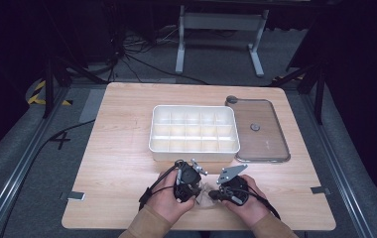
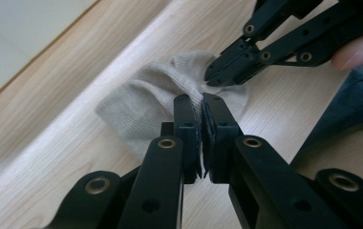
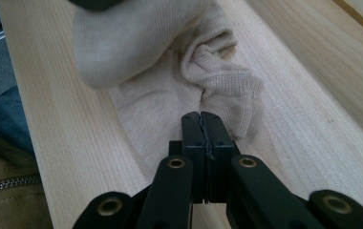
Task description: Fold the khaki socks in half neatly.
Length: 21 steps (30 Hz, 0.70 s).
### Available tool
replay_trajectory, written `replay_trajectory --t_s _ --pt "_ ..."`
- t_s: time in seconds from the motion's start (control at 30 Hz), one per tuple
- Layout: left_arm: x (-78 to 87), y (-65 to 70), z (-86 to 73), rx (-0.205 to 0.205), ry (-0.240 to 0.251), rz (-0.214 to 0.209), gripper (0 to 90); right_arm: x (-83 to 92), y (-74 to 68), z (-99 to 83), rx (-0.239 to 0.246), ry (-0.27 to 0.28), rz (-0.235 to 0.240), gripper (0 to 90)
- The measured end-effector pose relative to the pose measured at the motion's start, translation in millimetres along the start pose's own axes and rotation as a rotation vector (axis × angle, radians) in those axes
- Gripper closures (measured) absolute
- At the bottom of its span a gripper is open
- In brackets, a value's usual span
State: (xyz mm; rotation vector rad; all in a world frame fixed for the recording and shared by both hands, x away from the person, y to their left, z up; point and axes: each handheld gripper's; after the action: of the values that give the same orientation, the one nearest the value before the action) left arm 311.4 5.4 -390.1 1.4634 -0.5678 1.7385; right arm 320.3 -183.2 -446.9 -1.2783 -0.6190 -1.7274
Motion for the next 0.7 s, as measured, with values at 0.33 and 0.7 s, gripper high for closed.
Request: replay_trajectory --t_s 0.33,0.7 --pt "-10.8 -3.0 3.1 0.005 -0.021 -0.024 85.3 -0.2 -0.3 -0.6 0.003 0.004 -0.004 89.7" --pt "-13.1 -6.5 2.7 0.008 -0.01 -0.07 75.2 0.9 -0.5 -0.8 0.01 0.002 -0.005 89.3"
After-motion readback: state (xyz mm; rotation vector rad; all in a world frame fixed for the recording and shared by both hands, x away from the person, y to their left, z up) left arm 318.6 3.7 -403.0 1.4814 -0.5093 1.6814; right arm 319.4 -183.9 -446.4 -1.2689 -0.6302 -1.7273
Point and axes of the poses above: each handheld gripper's, and its own axes: x roughly backward along the jaws, z roughly out of its top, y roughly to its right, and after that the axes turned 15 degrees about -y, right-handed
